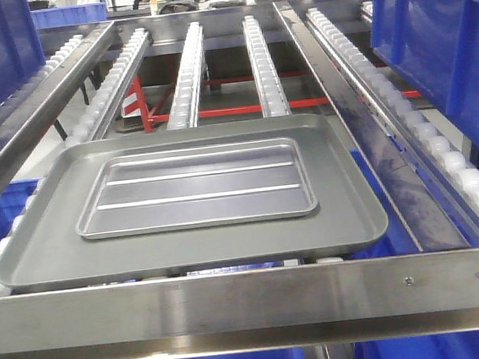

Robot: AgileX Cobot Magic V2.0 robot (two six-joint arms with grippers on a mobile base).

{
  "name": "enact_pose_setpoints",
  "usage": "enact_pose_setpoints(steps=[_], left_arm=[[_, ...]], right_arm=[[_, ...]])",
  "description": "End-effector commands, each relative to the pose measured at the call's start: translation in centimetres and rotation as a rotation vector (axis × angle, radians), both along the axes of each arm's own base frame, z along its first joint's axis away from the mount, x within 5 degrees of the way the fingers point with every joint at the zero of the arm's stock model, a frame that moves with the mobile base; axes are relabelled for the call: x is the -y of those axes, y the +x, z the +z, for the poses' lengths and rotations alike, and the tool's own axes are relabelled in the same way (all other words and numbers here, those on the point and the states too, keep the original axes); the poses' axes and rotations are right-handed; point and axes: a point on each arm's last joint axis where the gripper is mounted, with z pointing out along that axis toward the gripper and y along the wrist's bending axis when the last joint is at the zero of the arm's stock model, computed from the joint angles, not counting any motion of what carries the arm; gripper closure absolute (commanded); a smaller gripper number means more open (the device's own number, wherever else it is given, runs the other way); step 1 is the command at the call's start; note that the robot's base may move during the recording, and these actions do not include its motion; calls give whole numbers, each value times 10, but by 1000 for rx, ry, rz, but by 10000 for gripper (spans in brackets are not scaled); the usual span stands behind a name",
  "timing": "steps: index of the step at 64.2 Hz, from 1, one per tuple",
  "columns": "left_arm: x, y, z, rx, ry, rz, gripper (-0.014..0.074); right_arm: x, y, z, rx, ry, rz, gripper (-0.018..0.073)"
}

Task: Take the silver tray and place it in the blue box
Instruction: 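Move both arms toward the top silver tray on the roller shelf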

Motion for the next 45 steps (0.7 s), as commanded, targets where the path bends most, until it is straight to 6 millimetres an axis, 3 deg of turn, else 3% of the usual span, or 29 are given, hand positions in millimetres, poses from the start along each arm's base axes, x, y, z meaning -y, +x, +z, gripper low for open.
enact_pose_setpoints(steps=[1, 37, 45], left_arm=[[-1, -2, 10, 109, -10, 8, 701], [-1, -2, 11, 120, -11, 9, 701], [-2, -3, 20, 222, -22, 16, 701]], right_arm=[[-1, -2, 8, 104, -12, 6, 503], [-1, -2, 9, 110, -13, 6, 503], [-1, -2, 10, 119, -13, 5, 503]])
